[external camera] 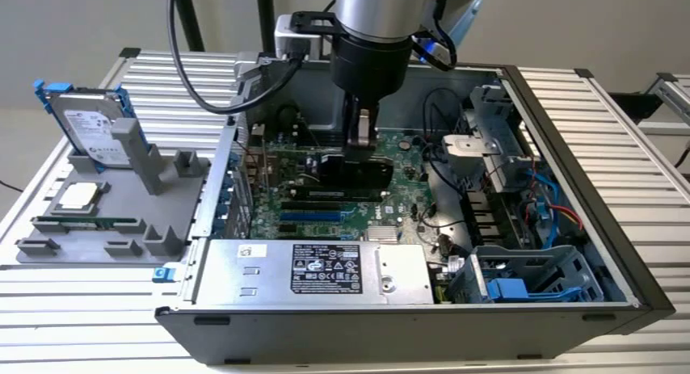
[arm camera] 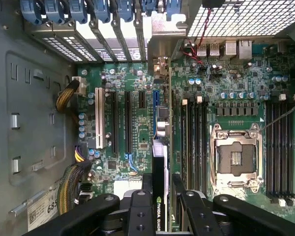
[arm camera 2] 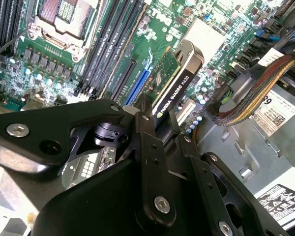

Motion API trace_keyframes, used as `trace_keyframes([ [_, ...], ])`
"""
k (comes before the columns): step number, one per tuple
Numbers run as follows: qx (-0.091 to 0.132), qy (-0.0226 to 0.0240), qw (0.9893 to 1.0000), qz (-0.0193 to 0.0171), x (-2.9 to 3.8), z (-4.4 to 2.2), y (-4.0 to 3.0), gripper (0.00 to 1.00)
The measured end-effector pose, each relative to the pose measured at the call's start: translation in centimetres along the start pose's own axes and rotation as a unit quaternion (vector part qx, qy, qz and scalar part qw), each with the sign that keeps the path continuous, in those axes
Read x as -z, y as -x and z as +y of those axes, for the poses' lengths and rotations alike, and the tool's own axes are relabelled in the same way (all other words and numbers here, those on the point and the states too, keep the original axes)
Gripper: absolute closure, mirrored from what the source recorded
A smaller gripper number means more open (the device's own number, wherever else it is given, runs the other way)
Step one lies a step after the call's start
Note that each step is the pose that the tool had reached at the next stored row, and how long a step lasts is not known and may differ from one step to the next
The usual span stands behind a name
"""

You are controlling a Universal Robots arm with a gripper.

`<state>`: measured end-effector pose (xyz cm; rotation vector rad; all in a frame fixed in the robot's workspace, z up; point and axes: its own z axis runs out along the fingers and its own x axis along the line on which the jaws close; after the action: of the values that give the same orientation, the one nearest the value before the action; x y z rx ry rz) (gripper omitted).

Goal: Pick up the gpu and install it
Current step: 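Insert the gpu into the slot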

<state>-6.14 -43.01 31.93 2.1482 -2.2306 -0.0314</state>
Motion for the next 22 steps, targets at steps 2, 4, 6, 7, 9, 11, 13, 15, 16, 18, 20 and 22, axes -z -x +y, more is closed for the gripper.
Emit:
trace_keyframes([
  [2, 0.000, 0.0000, 1.0000, 0.0000, -0.10, 0.02, 0.00, 1.00],
  [4, 0.000, 0.0000, 1.0000, 0.0000, -0.19, 0.03, 0.00, 1.00],
  [6, 0.000, 0.0000, 1.0000, 0.0000, -0.27, 0.05, 0.00, 1.00],
  [7, 0.000, 0.0000, 1.0000, 0.0001, -0.29, 0.05, 0.00, 1.00],
  [9, 0.000, 0.0000, 1.0000, 0.0001, -0.30, 0.06, 0.00, 1.00],
  [11, 0.000, 0.0000, 1.0000, 0.0000, -0.32, 0.05, 0.00, 1.00],
  [13, 0.000, 0.0000, 1.0000, 0.0000, -0.32, 0.06, 0.00, 1.00],
  [15, 0.000, 0.0000, 1.0000, 0.0000, -0.32, 0.05, 0.00, 1.00],
  [16, 0.000, 0.0000, 1.0000, 0.0000, -0.32, 0.05, 0.00, 1.00],
  [18, 0.000, 0.0000, 1.0000, 0.0000, -0.32, 0.05, 0.00, 1.00],
  [20, 0.000, 0.0000, 1.0000, 0.0000, -0.32, 0.06, 0.00, 1.00],
  [22, 0.000, -0.0001, 1.0000, -0.0008, -0.34, 0.06, -0.01, 1.00],
])
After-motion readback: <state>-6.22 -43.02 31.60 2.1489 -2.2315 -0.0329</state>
